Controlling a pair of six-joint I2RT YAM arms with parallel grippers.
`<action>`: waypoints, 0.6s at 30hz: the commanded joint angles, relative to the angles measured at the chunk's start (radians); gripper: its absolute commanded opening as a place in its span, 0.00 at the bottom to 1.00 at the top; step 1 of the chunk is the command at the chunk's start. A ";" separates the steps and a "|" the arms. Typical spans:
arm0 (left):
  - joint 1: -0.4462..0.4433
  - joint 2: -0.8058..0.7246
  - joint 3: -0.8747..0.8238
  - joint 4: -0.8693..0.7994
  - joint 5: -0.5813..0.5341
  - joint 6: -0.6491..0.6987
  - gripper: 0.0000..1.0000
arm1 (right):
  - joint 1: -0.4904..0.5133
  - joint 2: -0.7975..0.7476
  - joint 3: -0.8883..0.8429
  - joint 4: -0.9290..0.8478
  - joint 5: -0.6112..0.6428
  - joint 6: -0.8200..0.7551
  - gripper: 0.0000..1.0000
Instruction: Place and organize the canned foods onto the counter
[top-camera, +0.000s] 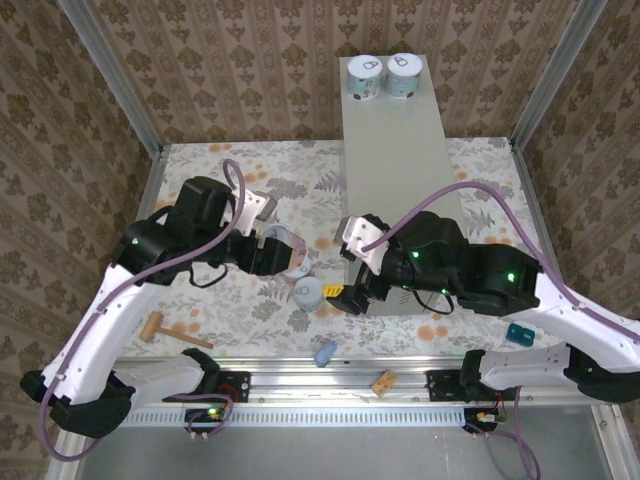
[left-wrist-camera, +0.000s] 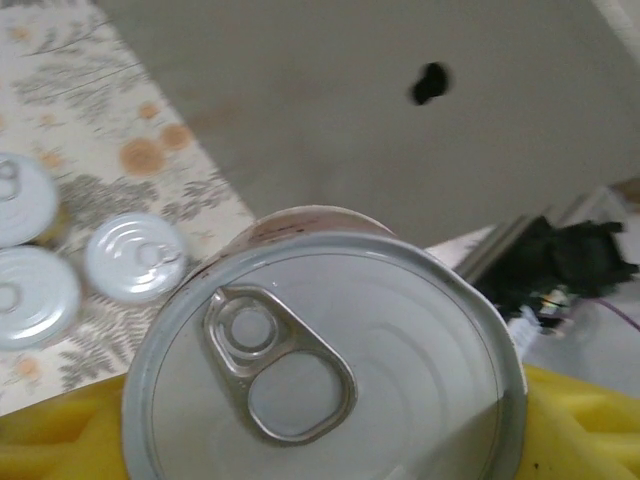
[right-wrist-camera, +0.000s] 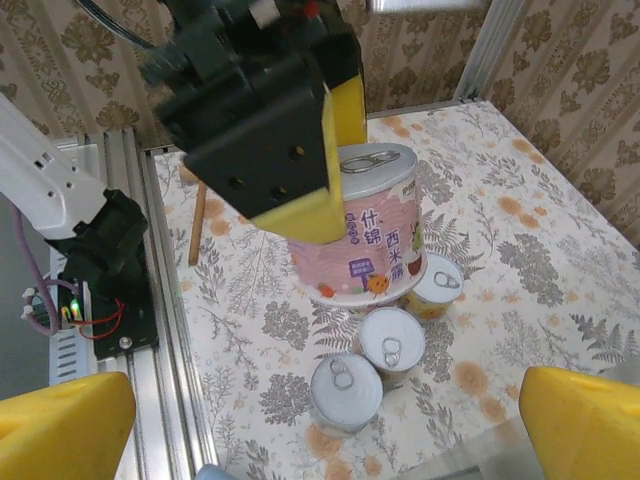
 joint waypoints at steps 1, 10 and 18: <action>0.008 0.000 0.060 0.027 0.174 0.042 0.59 | 0.008 0.026 -0.021 0.076 -0.012 -0.025 1.00; 0.007 0.020 0.124 0.062 0.284 0.025 0.59 | 0.010 0.098 -0.010 0.152 -0.038 -0.035 1.00; 0.008 0.027 0.137 0.075 0.311 0.018 0.59 | 0.010 0.169 -0.003 0.239 0.021 -0.020 1.00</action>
